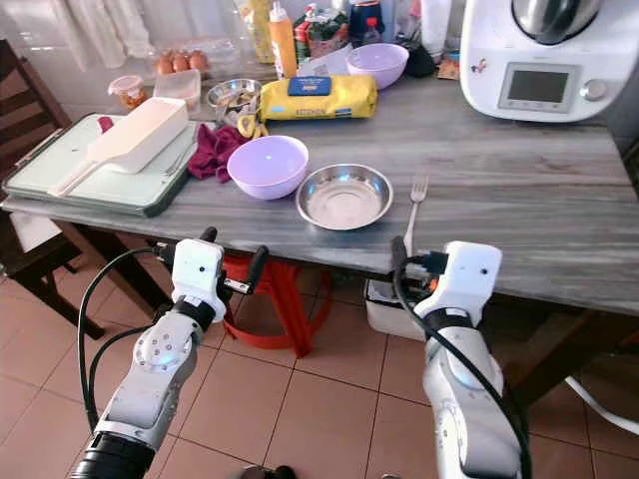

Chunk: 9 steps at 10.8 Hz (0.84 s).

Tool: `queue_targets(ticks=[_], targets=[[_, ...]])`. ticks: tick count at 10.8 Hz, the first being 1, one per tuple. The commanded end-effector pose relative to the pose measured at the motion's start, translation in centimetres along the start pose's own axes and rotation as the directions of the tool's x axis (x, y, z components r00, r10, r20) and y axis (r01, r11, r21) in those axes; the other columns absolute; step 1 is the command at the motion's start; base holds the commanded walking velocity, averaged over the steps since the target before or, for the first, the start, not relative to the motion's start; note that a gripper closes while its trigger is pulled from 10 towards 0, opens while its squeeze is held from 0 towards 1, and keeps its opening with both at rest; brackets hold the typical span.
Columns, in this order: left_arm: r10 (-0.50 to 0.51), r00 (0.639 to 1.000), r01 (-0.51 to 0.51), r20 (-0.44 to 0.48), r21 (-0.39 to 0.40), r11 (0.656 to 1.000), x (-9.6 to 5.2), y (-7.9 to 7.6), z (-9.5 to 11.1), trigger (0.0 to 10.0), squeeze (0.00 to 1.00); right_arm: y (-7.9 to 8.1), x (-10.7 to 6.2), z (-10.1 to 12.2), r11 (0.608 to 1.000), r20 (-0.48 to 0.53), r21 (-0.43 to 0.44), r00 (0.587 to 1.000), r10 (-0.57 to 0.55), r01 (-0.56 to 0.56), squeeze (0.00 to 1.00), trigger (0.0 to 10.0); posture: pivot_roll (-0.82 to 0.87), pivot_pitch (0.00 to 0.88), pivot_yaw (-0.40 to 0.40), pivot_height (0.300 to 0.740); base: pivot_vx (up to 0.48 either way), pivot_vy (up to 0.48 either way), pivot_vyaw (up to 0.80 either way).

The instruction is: Setting the table

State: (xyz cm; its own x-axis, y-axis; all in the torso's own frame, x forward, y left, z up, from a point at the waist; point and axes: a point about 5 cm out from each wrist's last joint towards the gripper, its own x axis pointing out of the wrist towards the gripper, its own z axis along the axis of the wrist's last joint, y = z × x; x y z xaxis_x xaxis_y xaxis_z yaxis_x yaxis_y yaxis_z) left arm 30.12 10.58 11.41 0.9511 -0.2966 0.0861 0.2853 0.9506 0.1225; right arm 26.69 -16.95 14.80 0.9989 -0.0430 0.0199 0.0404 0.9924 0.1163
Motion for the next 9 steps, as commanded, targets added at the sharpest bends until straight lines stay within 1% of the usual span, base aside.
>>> queue_targets(ticks=[1, 2, 4, 6, 7, 8, 9], targets=[[-0.003, 1.0, 0.003, -0.007, 0.023, 1.0, 0.08, 0.23, -0.05, 10.0, 0.0, 0.19, -0.11, -0.25, 1.0, -0.004, -0.027, 1.0, -0.009, 0.009, 0.0, 10.0, -0.12, 0.084, 0.136, 0.74, -0.255, 0.0, 0.0], [-0.005, 1.0, 0.005, -0.007, 0.025, 1.0, 0.06, 0.26, -0.06, 10.0, 0.0, 0.18, -0.08, -0.21, 0.999, 0.009, -0.044, 1.0, -0.025, 0.025, 0.0, 10.0, -0.12, 0.085, 0.137, 0.74, -0.259, 0.0, 0.0], [-0.006, 1.0, 0.007, -0.009, 0.029, 1.0, 0.1, 0.27, -0.06, 10.0, 0.0, -0.25, 0.0, -0.14, 0.999, 0.028, -0.036, 0.999, -0.034, 0.035, 0.0, 10.0, -0.12, 0.084, 0.141, 0.74, -0.287, 0.0, 0.0], [-0.016, 1.0, 0.016, -0.009, 0.036, 0.999, 0.09, 0.17, -0.05, 10.0, 0.0, -0.04, 0.05, -0.05, 0.999, 0.04, -0.038, 0.999, -0.023, 0.025, 0.0, 10.0, -0.12, 0.085, 0.143, 0.74, -0.302, 0.0, 0.0], [-0.017, 1.0, 0.018, -0.009, 0.037, 0.999, 0.08, 0.19, -0.05, 10.0, 0.0, 0.01, 0.03, -0.12, 0.999, 0.041, -0.036, 0.999, -0.025, 0.026, 0.0, 10.0, -0.12, 0.086, 0.144, 0.74, -0.296, 0.0, 0.0], [-0.019, 1.0, 0.019, -0.01, 0.038, 0.999, 0.05, 0.21, -0.07, 10.0, 0.0, -0.13, 0.06, -0.36, 0.998, 0.024, -0.048, 0.999, -0.048, 0.049, 0.0, 10.0, -0.12, 0.086, 0.145, 0.74, -0.3, 0.0, 0.0], [-0.022, 1.0, 0.022, -0.01, 0.041, 0.999, 0.02, 0.16, -0.08, 10.0, 0.0, -0.09, 0.09, -0.5, 0.998, 0.01, -0.047, 0.999, -0.049, 0.05, 0.0, 10.0, -0.12, 0.087, 0.144, 0.74, -0.3, 0.0, 0.0]])
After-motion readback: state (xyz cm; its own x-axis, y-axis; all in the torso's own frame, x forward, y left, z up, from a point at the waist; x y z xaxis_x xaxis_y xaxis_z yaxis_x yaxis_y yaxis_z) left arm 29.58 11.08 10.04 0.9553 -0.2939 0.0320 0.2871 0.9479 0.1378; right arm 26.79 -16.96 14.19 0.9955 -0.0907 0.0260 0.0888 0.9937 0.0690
